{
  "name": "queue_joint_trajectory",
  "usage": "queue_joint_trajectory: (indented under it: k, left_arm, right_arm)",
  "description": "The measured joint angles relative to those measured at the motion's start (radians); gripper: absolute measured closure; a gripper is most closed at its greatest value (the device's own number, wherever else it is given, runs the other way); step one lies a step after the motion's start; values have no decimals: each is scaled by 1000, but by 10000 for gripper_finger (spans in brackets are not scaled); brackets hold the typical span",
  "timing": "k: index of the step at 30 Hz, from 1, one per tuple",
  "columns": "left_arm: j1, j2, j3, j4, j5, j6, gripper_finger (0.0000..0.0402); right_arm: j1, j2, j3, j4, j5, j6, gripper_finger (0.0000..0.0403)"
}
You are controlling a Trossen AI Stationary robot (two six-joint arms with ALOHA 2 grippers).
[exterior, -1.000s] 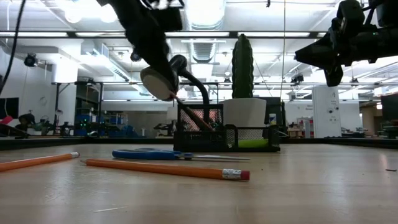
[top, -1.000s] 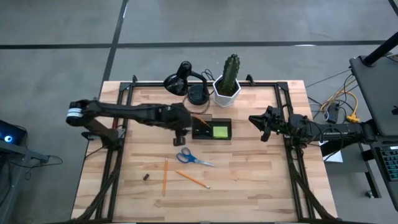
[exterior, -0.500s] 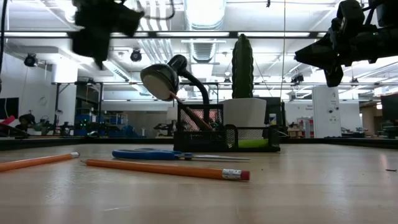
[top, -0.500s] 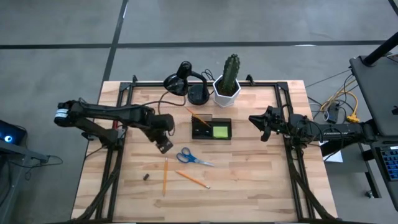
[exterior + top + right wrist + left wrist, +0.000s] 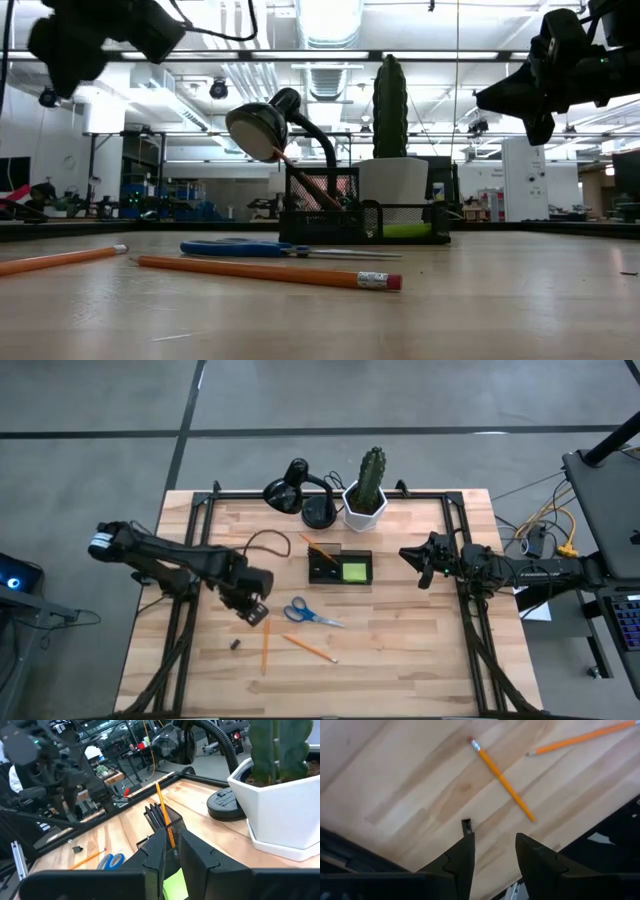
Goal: Pick and place office supplies into organizer
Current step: Put the clip into the mesh desk organizer
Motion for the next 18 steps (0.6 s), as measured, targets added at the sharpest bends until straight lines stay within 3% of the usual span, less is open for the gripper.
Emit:
queue_joint_trajectory:
  k: [10, 18]
  left_arm:
    - [-210, 86, -3, 0, -5, -189, 275]
    - [-305, 206, -5, 2, -37, -263, 275]
  right_arm:
    - [0, 0, 0, 0, 0, 0, 360]
    - [0, 0, 0, 0, 0, 0, 360]
